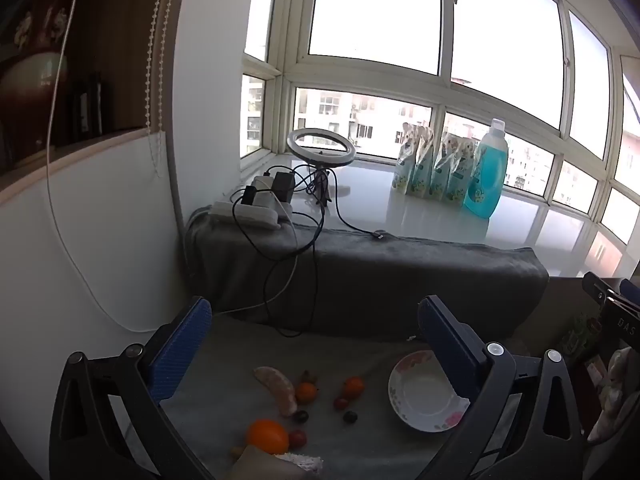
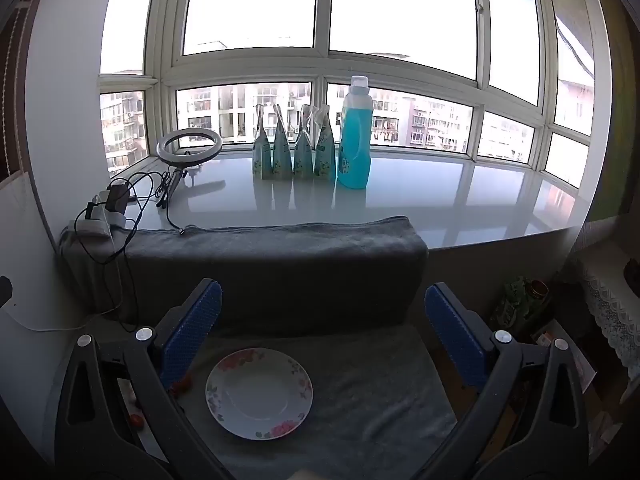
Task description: Organize fruits
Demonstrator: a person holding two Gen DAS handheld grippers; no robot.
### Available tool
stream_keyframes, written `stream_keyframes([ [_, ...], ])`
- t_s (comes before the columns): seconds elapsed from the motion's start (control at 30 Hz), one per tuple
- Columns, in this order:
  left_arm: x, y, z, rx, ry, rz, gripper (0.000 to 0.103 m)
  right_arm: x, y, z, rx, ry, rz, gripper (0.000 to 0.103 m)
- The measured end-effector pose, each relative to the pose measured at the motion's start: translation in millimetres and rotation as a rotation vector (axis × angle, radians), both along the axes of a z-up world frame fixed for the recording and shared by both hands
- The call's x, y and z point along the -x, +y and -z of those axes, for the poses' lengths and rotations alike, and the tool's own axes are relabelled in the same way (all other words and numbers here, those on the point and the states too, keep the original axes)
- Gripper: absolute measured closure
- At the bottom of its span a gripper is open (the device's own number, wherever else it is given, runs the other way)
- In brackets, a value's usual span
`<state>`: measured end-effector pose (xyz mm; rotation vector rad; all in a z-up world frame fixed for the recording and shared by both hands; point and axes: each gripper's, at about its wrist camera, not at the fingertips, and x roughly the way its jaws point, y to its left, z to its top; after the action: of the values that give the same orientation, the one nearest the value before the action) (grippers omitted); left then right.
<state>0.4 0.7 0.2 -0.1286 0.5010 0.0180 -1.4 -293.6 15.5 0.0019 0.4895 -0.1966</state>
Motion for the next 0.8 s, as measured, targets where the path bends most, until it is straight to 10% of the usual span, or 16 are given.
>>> stream_keyframes([
  [0.8,3.1,0.4,-3.9,-0.008,-0.018,-0.007,0.001,-0.7,0.9,0.9,-0.010,0.005,-0.003,0.000],
])
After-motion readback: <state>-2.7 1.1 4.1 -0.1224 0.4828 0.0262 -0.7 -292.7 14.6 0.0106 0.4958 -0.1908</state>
